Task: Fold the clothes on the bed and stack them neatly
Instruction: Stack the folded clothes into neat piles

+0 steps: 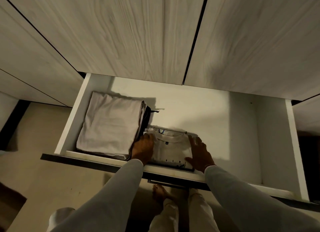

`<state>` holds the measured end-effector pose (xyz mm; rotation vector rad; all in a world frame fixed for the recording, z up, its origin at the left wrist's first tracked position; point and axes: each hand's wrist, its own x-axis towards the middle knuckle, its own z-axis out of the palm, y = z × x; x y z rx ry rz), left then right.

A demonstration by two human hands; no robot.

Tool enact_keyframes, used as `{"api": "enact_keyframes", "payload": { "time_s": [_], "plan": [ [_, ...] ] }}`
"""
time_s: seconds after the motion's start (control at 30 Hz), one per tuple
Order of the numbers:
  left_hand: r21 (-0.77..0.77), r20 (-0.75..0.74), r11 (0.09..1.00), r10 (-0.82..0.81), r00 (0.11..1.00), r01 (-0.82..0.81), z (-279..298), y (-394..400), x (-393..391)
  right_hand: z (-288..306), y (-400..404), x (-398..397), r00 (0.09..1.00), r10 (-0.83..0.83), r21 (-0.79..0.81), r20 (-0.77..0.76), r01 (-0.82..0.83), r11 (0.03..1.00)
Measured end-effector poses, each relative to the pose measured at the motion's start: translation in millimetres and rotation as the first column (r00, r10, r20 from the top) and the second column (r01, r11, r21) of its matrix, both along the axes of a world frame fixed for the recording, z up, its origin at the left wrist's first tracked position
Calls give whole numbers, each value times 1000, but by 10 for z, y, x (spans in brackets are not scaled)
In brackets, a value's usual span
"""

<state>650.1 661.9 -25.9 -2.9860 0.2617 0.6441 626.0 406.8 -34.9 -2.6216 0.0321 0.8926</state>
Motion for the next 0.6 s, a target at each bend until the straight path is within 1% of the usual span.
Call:
{"api": "enact_keyframes", "payload": {
  "time_s": [0.03, 0.07, 0.1, 0.13, 0.2, 0.23, 0.37, 0.43, 0.5, 0.53, 0.6],
  "plan": [
    [-27, -77, 999, -32, 996, 30, -29, 20, 15, -10, 19, 33, 997, 74, 8, 3, -74, 997],
    [-57, -107, 996, -79, 991, 73, -119, 57, 18, -45, 39, 59, 992, 126, 10, -27, -126, 992],
    [-59, -180, 994, -100, 979, 90, -171, 67, 14, -75, 56, 73, 984, 165, -3, -70, -165, 986],
    [-43, -209, 993, -120, 971, 114, -206, 82, 12, -113, 74, 80, 978, 181, -18, -106, -184, 983],
    [13, -194, 988, -148, 970, 154, -270, 82, -25, -161, 97, 87, 971, 191, -47, -144, -200, 979],
    [17, -184, 989, -144, 972, 149, -282, 74, -26, -176, 105, 85, 970, 192, -54, -146, -202, 978],
    [-83, -210, 991, -117, 971, 102, -259, 85, -10, -112, 167, 130, 959, 225, -115, -171, -246, 962],
    [-141, -219, 988, -98, 971, 68, -207, 122, -14, -31, 215, 167, 952, 269, -169, -145, -292, 941],
    [-205, -237, 979, -41, 971, -9, -109, 155, 7, 65, 279, 252, 932, 355, -185, -80, -364, 913],
    [-229, -224, 972, -1, 975, -52, 8, 188, 18, 148, 340, 331, 908, 417, -183, -33, -416, 891],
    [-261, -160, 962, 35, 987, -76, 217, 199, 64, 314, 444, 515, 859, 510, -173, 37, -497, 850]
  ]
}}
